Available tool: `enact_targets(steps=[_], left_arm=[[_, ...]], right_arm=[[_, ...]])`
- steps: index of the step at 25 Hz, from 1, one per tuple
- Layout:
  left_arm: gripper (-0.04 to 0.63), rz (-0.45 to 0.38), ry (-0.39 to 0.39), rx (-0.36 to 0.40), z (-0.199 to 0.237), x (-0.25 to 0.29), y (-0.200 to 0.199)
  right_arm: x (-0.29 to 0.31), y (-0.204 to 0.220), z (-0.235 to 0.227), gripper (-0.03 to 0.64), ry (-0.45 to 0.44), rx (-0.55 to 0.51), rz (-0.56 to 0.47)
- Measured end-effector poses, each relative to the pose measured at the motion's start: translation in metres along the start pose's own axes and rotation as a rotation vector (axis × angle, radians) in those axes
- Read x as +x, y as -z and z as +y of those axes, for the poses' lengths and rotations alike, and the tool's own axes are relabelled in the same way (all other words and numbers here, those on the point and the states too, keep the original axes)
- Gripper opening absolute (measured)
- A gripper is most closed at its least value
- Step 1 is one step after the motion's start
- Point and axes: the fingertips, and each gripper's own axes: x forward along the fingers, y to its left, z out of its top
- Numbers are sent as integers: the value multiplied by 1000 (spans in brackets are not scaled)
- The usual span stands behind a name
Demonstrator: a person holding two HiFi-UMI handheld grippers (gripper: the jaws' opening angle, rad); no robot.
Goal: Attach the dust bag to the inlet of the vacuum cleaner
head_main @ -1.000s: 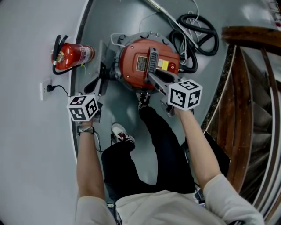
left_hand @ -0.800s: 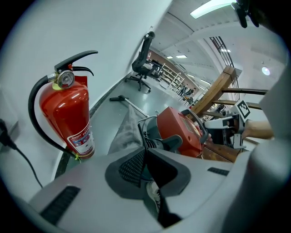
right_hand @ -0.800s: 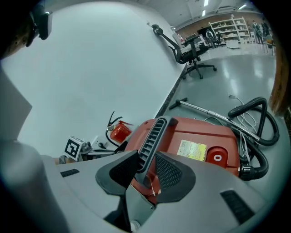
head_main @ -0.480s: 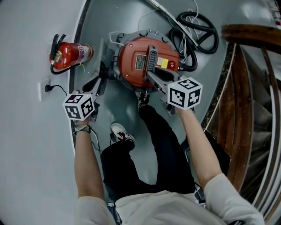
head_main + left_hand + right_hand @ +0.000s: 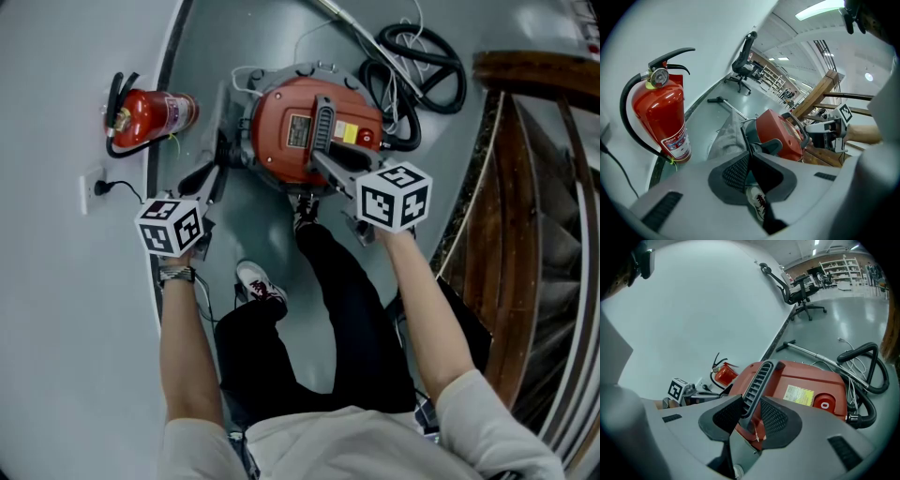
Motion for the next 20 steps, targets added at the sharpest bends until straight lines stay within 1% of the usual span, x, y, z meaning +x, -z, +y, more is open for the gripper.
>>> enact_targets(steps=[4, 10, 14, 20], left_arm=[[20, 2, 5, -3, -1, 0, 0], [23, 17, 20, 20, -7, 3, 1], [25, 15, 24, 14, -8, 4, 1], [28, 28, 66, 25, -16, 8, 2]], right_arm=[[0, -1, 0, 129, -2, -5, 3], [1, 0, 1, 129, -13, -11, 11], [1, 0, 1, 129, -12, -10, 11], [1, 0, 1, 129, -18, -14, 16]])
